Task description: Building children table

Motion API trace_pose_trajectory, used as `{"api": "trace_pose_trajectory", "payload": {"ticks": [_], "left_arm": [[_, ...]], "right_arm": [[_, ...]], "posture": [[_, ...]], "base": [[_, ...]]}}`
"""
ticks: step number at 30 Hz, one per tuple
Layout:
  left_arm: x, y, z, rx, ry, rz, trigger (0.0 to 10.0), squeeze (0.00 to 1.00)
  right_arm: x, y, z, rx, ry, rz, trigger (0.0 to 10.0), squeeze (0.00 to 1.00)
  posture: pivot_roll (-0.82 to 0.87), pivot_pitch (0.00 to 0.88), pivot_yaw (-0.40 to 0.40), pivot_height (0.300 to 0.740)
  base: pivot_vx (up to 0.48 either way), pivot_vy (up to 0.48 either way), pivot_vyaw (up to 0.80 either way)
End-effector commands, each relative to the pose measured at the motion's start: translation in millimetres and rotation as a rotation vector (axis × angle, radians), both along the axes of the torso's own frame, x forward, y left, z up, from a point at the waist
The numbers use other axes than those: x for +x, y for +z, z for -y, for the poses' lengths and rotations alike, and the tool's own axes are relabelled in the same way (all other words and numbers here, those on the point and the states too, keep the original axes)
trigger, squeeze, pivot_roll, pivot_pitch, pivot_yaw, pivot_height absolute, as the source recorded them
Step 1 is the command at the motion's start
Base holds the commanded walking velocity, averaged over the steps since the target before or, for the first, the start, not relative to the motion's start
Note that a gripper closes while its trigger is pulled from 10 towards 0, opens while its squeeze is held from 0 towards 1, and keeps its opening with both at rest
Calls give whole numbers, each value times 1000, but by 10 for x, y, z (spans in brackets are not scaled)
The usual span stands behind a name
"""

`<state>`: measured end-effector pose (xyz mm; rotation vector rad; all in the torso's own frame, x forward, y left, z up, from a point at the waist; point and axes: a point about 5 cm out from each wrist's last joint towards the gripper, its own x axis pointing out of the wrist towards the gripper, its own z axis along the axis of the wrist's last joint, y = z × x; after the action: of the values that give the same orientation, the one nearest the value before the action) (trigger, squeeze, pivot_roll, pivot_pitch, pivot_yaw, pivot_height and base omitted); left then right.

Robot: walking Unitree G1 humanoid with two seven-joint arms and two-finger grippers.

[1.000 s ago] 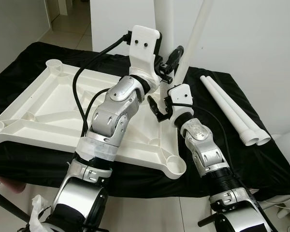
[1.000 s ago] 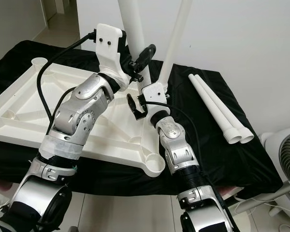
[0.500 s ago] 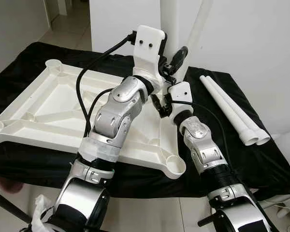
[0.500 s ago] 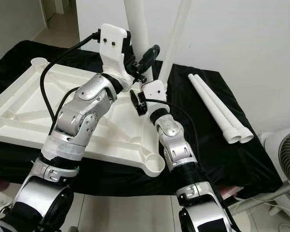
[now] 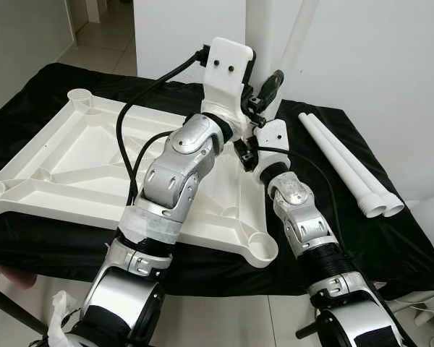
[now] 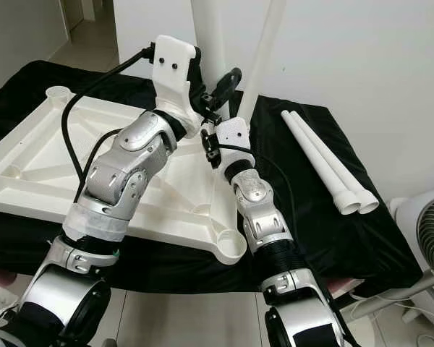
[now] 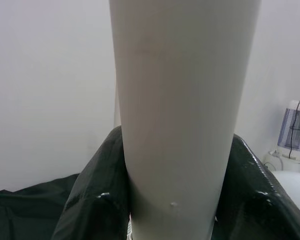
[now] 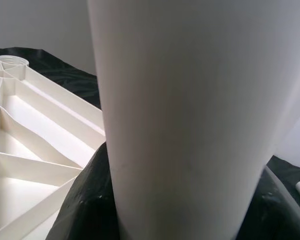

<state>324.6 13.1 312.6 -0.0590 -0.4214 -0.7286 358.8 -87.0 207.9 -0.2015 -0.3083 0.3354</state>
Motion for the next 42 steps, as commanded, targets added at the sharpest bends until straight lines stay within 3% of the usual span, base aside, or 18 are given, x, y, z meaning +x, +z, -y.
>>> {"api": "trace_pose_trajectory", "payload": {"ticks": [1,3,4,5,6,10,11,15,19,30,39,40,42], "left_arm": [[-98,36,80,-1,-58,26,10000,0],[-100,37,81,-2,-60,25,10000,0],[-100,31,81,-14,-74,10,10000,616],[-100,31,81,-14,-74,10,10000,616],[-100,28,81,-18,-78,3,10000,1000],[-96,36,76,-16,-65,8,10000,1000],[-94,40,73,-14,-59,12,10000,0],[-90,47,66,-17,-56,13,10000,0],[-76,81,-14,-81,-72,-18,10000,0],[-13,-53,-247,-118,-24,-84,10000,0],[-1,-263,-343,-51,40,-115,10000,0],[4,-387,-383,-19,72,-133,10000,0],[6,-452,-412,-11,90,-148,10000,0]], "right_arm": [[51,22,134,39,-85,-8,1333,0],[55,20,142,40,-93,-10,1333,0],[68,23,162,45,-104,-14,10000,0],[68,23,162,45,-104,-14,10000,0],[69,27,168,41,-106,-12,10000,0],[71,25,175,41,-110,-13,10000,0],[71,23,175,40,-110,-14,10000,0],[72,21,174,44,-112,-15,10000,0],[77,-2,196,126,-131,-48,10000,0],[25,-80,354,216,-177,-71,10000,0],[-7,-133,461,219,-225,-76,10000,0],[-42,-157,465,213,-205,-79,10000,0],[-70,-168,457,204,-177,-82,10000,0]], "posture": [[116,5,-136,740],[117,5,-136,740],[116,6,-136,740],[116,6,-136,740],[114,6,-136,740],[115,6,-136,740],[115,6,-136,740],[116,5,-136,740],[119,4,-140,740],[126,0,-148,740],[128,0,-150,740],[131,0,-140,740],[131,0,-137,740]], "base": [[0,0,0],[0,0,0],[0,0,0],[0,0,0],[0,0,0],[0,0,0],[0,0,0],[0,0,0],[0,0,0],[0,0,0],[0,0,0],[0,0,0],[0,0,0]]}}
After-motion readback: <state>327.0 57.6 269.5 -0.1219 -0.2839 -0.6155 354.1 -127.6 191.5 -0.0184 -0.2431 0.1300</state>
